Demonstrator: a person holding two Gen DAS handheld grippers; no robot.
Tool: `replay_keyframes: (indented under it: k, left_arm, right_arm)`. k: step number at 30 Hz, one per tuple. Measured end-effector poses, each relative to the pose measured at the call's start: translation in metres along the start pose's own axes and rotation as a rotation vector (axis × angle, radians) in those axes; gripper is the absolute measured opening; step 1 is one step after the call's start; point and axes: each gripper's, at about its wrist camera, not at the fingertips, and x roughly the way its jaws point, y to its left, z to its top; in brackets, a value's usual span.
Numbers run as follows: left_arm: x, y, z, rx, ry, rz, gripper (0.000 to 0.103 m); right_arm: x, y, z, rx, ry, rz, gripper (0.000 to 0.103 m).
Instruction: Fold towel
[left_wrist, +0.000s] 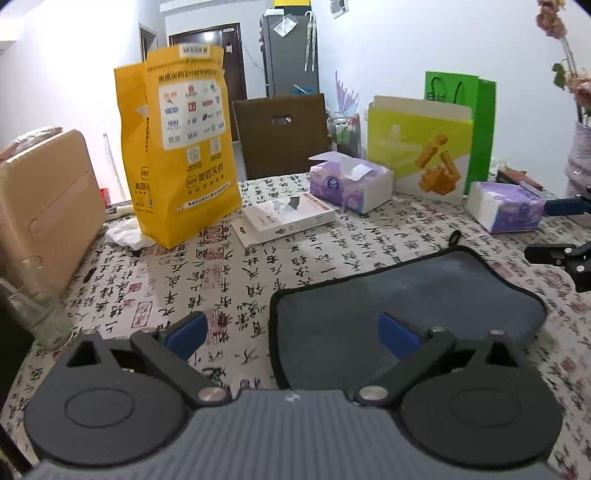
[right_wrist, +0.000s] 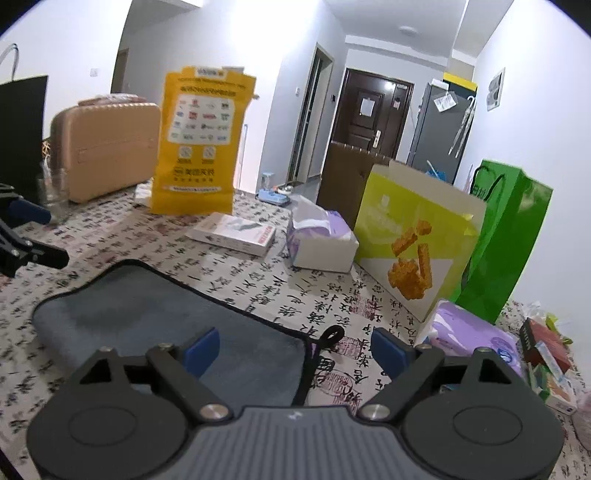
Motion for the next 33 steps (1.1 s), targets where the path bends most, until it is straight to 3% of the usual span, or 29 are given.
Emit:
replay_keyframes:
  k: [13,33]
  left_arm:
    - [-0.082,-0.015,-0.031,-0.001,-0.038,0.008,0.102]
    - [-0.185,-0.042,-0.090,-0.009,-0.110,-0.007,0.102]
  right_arm:
    - [-0.083,0.029,-0.013,0.017,-0.064,0.003,0.091]
    - [-0.191,0.074,-0.062,0.061,-0.148,-0.011,0.093]
